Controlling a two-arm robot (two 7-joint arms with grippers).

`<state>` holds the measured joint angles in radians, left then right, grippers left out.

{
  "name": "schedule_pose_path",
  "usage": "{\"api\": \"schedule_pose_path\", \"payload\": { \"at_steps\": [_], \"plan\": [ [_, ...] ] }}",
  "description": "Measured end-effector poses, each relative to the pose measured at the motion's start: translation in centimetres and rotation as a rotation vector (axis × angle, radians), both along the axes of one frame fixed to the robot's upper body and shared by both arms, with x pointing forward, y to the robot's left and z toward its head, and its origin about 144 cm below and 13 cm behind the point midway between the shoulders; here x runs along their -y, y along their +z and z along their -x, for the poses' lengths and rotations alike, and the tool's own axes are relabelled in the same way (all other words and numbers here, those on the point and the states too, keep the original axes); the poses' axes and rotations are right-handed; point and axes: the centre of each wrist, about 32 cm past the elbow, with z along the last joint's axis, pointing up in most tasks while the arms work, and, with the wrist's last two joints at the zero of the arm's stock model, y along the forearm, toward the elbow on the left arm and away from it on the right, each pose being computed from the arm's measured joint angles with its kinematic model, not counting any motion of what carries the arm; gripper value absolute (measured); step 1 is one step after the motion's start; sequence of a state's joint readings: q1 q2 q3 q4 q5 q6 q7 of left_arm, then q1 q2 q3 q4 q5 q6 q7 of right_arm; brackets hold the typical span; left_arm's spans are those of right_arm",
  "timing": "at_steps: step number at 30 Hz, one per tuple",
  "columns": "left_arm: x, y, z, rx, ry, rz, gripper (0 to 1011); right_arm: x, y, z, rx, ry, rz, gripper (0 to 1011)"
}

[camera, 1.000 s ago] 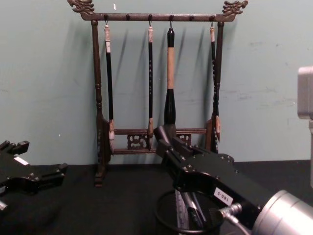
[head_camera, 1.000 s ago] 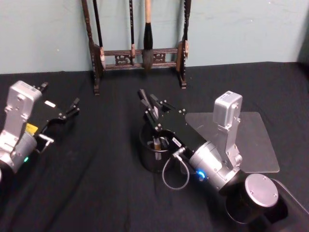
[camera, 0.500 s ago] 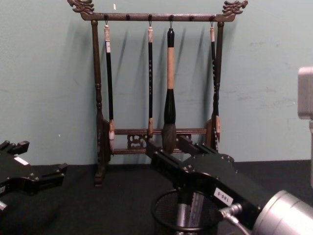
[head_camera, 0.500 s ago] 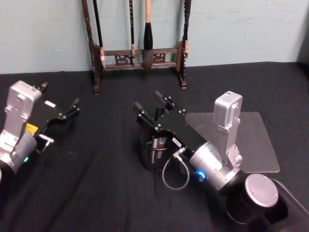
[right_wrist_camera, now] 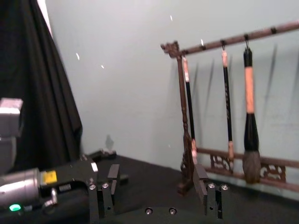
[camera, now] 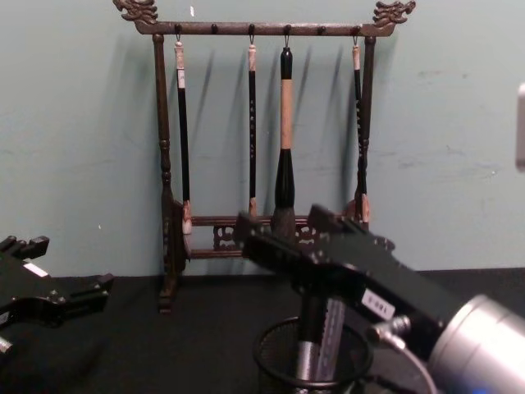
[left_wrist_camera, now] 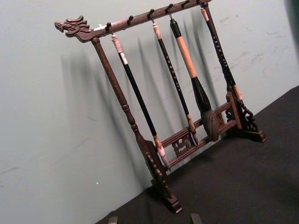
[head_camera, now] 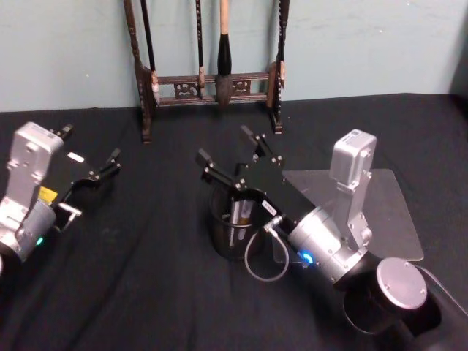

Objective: Pick up the water-based marker from the table and place it into the pen holder.

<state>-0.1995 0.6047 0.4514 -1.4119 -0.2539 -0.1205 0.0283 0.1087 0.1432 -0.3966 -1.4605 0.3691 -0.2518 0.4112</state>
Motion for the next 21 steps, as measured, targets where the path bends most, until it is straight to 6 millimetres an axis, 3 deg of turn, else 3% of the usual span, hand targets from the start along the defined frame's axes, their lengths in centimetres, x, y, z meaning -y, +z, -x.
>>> {"api": "schedule_pose_path", "payload": {
  "at_steps": [6, 12, 21],
  "plan": [
    [0.0, 0.0, 0.0, 0.000, 0.000, 0.000, 1001, 0.0, 1.3, 0.1, 0.039, 0.005, -0.029, 1002],
    [0.0, 0.0, 0.0, 0.000, 0.000, 0.000, 1001, 1.3, 2.8, -0.4, 0.032, -0.074, -0.017, 1002],
    [0.0, 0.0, 0.0, 0.000, 0.000, 0.000, 1001, 6.1, 4.3, -2.6, -0.029, -0.288, 0.064, 1003]
  ]
}}
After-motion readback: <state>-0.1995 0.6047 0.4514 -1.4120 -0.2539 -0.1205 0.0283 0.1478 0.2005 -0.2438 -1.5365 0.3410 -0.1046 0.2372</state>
